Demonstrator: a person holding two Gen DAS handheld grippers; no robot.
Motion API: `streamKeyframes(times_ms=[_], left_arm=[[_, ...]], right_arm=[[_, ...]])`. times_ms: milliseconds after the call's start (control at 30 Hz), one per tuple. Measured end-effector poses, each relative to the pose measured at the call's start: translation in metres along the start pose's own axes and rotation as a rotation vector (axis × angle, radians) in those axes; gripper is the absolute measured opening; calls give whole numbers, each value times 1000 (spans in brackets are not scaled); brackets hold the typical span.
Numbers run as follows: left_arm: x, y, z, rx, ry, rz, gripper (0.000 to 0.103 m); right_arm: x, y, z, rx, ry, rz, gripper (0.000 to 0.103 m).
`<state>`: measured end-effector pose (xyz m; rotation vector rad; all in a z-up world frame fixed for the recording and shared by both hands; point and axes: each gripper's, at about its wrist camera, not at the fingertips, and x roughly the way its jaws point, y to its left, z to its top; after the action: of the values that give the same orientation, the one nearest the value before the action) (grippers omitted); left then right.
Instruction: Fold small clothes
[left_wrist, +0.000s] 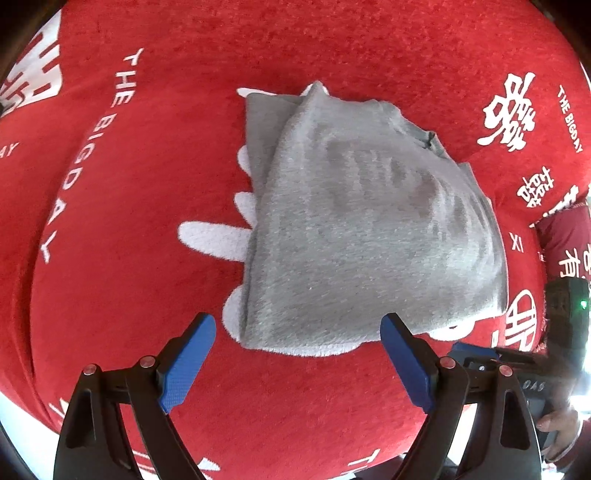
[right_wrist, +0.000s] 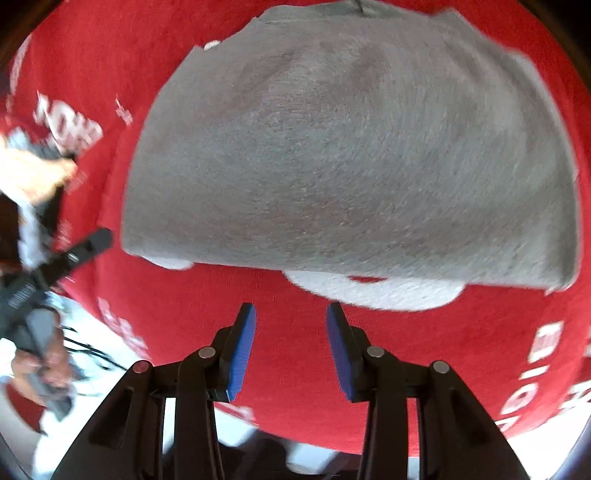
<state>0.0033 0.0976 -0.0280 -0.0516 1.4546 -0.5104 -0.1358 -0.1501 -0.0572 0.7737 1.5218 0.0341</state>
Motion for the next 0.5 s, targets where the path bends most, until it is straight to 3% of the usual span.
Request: streamKeyframes(times_ms=[67, 167, 267, 367, 400, 433, 467, 500], left_arm=[[6, 1, 1, 5, 16, -17, 82], [12, 2, 2, 1, 28, -46, 74], [18, 3, 4, -4, 42, -60, 73], [22, 1, 8, 0, 56, -82, 53], [24, 1, 9, 0, 64, -84, 39], [26, 1, 10, 2, 79, -87, 19], [28, 1, 11, 4, 90, -78, 12], [28, 3, 11, 7, 93, -62, 9]], right_arm=[[3, -18, -2, 125, -4, 138, 46], [9, -36, -4, 246, -29, 262, 48], [16, -45, -1, 323, -58, 352, 48], [21, -52, 5, 403, -97, 417, 48], [23, -54, 7, 440, -108, 440, 48], [25, -56, 8, 465, -112, 452, 48], [27, -58, 10, 498, -109, 461, 43], [27, -58, 12, 510, -108, 459, 31]])
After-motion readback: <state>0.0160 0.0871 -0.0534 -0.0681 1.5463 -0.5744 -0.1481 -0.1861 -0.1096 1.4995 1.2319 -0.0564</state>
